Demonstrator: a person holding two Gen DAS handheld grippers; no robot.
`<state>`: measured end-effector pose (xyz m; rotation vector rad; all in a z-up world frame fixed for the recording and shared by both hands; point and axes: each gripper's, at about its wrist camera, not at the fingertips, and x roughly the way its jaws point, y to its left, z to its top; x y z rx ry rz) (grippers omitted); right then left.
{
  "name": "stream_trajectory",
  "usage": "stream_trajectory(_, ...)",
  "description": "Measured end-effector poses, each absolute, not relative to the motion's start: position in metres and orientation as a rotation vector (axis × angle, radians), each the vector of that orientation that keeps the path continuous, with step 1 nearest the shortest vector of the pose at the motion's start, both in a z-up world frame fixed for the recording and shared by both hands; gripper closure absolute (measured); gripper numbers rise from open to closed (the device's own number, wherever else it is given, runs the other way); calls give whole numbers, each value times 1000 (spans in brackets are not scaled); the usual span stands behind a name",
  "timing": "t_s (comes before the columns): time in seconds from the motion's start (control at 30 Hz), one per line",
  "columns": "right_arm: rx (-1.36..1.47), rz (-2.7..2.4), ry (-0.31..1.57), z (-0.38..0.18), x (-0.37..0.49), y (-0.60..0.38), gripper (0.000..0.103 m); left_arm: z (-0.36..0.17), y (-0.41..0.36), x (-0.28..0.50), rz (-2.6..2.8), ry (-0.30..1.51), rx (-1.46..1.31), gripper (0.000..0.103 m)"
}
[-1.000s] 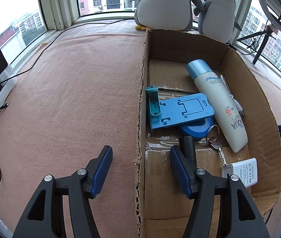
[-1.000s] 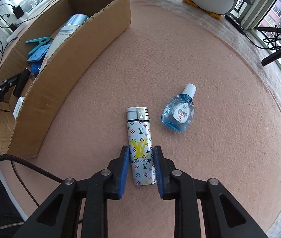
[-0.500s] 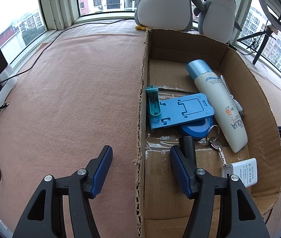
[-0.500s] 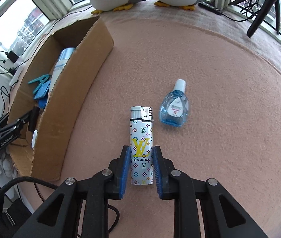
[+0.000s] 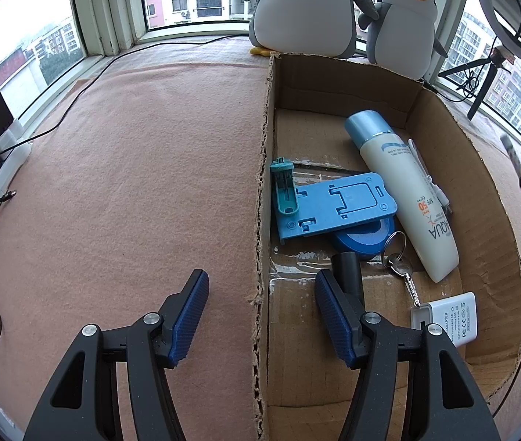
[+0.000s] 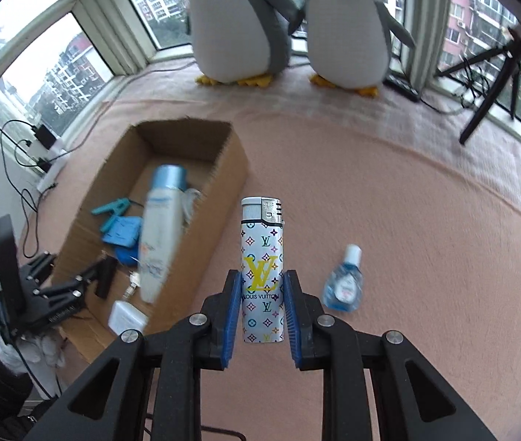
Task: Organize rigid objects
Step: 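Lower the lighter into the box and open the right gripper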
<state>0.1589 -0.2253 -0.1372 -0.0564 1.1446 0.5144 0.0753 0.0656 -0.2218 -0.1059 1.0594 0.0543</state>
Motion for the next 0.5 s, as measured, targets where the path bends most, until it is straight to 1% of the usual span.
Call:
stream_trajectory(0.2, -69, 575, 1105, -126, 164, -189, 82, -222, 66, 75, 56, 1058, -109, 39)
stream_trajectory(0.5, -114, 597, 1082, -127, 173, -142, 82, -222, 66, 75, 56, 1058, -107, 39)
